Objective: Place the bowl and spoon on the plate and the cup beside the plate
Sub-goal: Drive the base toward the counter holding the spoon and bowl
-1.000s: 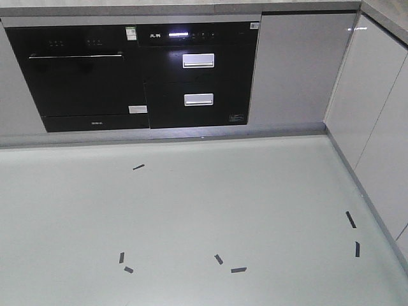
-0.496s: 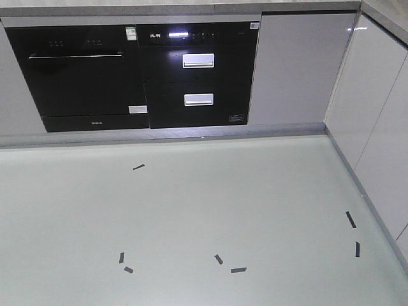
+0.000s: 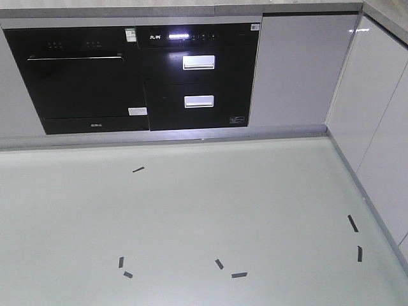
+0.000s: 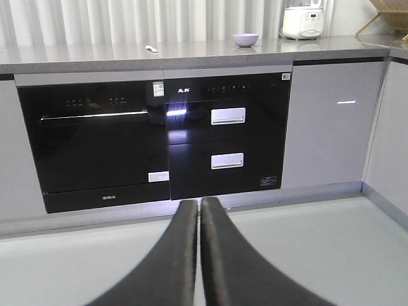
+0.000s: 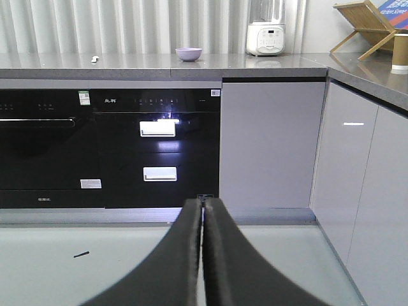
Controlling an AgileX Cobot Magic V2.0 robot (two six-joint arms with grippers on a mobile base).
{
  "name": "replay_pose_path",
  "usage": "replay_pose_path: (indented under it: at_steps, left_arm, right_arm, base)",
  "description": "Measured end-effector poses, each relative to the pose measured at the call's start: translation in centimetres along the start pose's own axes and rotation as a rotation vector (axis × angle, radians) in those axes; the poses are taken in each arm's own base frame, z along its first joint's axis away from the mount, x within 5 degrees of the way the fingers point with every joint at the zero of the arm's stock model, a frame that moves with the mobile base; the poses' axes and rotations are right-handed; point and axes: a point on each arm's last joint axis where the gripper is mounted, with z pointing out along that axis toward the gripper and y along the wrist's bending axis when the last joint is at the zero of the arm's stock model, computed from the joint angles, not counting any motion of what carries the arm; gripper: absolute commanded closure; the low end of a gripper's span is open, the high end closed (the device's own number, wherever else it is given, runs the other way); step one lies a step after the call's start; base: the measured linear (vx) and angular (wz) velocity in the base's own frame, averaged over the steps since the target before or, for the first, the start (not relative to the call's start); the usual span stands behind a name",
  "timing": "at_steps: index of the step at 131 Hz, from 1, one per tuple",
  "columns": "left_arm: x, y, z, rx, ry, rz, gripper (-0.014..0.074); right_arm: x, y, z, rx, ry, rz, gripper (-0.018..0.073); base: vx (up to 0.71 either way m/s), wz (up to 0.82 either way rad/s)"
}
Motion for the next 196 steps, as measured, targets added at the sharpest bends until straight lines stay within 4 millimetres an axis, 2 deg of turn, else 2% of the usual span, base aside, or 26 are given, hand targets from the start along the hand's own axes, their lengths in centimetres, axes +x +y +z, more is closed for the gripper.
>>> replay_pose_path:
  at_steps: [196]
  left_arm:
    - [0.0,0.0,0.0,0.0,0.0,0.0,0.0603]
  right_arm:
    - [0.0,0.0,0.0,0.0,0.0,0.0,0.0564]
  base:
    - [0.19,0.02]
